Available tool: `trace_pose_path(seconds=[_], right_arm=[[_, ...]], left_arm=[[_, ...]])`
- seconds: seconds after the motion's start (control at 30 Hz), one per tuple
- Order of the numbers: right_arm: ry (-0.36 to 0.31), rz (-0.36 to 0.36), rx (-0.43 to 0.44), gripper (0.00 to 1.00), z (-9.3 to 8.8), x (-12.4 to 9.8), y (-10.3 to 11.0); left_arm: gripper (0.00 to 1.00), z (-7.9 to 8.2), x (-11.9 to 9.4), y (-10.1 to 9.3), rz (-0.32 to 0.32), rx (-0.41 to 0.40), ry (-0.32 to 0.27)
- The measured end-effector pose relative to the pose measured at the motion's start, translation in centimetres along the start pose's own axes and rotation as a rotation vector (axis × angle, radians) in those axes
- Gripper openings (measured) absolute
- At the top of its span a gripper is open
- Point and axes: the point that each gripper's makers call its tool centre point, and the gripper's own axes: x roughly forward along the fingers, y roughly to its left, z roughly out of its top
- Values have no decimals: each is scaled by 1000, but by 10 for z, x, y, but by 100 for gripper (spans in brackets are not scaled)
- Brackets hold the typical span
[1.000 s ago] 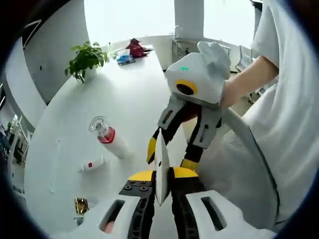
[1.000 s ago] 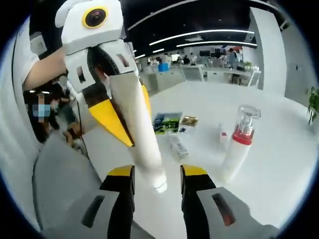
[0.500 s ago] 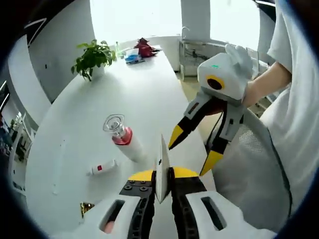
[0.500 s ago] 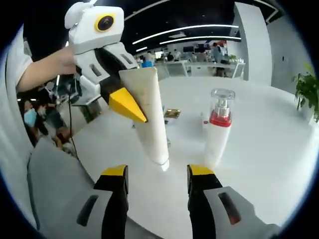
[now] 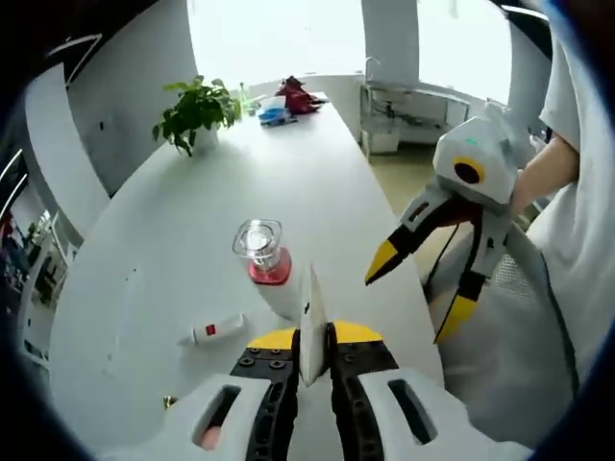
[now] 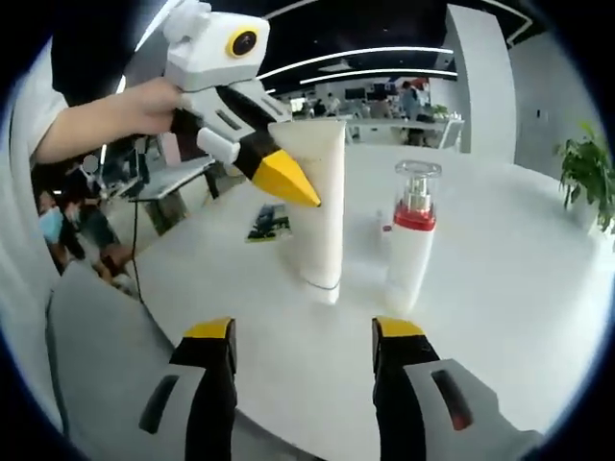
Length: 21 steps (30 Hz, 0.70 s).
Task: Arrange the skincare products in the storage area until every visible bottle or jar stands upright without overlapping.
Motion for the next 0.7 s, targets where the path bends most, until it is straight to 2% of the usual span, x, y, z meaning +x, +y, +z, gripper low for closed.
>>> trace_pose_path(seconds=[0.13, 0.33, 0.47, 0.6, 0.7], right_arm=[[22, -22, 19, 63, -4, 1, -5], [18, -69, 54, 67, -6, -1, -18], [22, -94, 48, 68, -8, -2, -22], [21, -97, 50, 67, -8, -3, -23], [20, -101, 53, 67, -8, -3, -23]], left_arm=[[7, 2, 3, 8, 3, -9, -9], [7, 6, 9, 17, 12, -26, -34], [7, 11, 13, 22, 18, -42, -64], [7, 13, 15, 18, 21, -52, -82], [7, 20, 18, 19, 43, -57, -124]])
